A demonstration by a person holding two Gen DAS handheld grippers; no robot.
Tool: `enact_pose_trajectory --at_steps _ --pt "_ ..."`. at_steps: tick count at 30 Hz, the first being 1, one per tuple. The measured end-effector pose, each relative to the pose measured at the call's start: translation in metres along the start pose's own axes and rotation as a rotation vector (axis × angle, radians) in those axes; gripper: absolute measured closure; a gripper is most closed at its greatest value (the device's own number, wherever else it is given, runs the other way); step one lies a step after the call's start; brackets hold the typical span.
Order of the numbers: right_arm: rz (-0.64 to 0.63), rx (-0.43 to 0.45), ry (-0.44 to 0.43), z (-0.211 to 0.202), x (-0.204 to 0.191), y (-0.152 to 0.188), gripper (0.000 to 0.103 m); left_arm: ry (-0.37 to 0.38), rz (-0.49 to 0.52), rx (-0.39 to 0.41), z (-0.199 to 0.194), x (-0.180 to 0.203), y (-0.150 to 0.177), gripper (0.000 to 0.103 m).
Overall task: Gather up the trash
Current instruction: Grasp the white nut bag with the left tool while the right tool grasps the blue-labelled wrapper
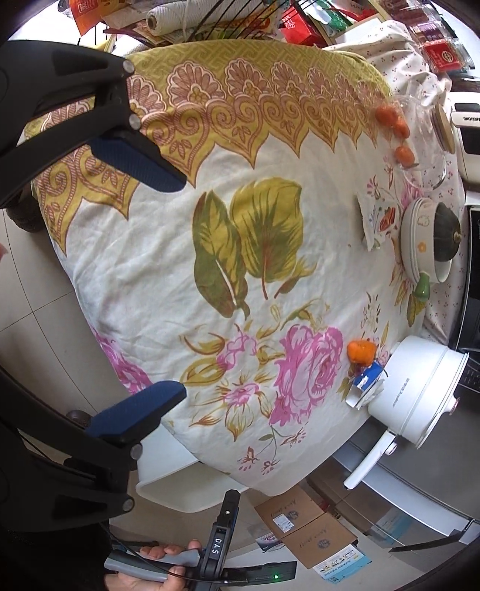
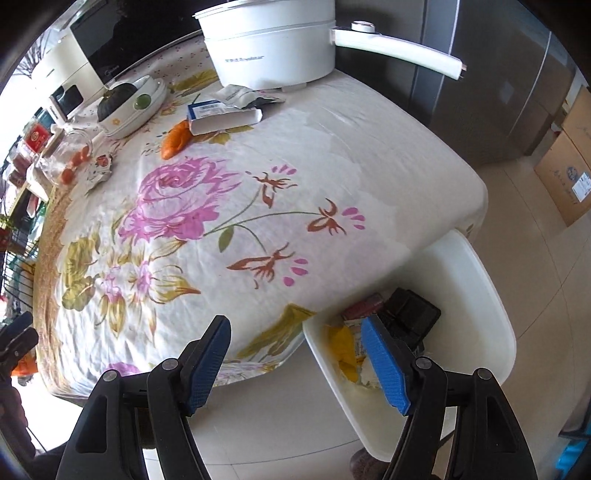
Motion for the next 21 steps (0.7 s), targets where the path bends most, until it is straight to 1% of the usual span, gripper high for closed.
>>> enact_pose_trajectory --at_steps 5,10,11,13,16,19,21 --pt "-0.021 0.006 -0.037 0.003 -0.029 -0.016 0.028 -0.045 -0.011 -0.002 0.007 -0.019 -0.006 0.001" --pt "-0.001 0.023 -0.093 0.004 -0.051 -0.037 0.027 -0.12 0.031 0.005 0.022 -0.035 -0.017 0.001" --pt "0.009 0.026 -0.102 0.005 -0.054 -0.041 0.027 -0.145 0.036 -0.001 0.028 -0.039 -0.022 0.001" --pt "0.022 0.026 -0.112 0.008 -0.059 -0.049 0.026 -0.178 0.031 0.003 0.038 -0.048 -0.035 0.001" --pt "0.035 0.027 -0.116 0.015 -0.063 -0.06 0.026 -0.189 0.0 0.028 0.053 -0.06 -0.06 0.001" --pt "0.032 0.021 -0.094 0.024 -0.063 -0.065 0.026 -0.2 -0.023 0.062 0.071 -0.068 -0.087 0.001" --pt "0.025 0.005 -0.087 0.03 -0.062 -0.065 0.026 -0.204 -0.032 0.063 0.086 -0.069 -0.106 0.001"
Point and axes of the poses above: each gripper's, at about its wrist camera, not at the fingertips, and z roughly the way its jaws point, x to its right, y to its underside, the point moved 7 cm from there along z, roughly the way its jaws point, and after that the axes turned 1 degree about x, right-handed, at the moved point
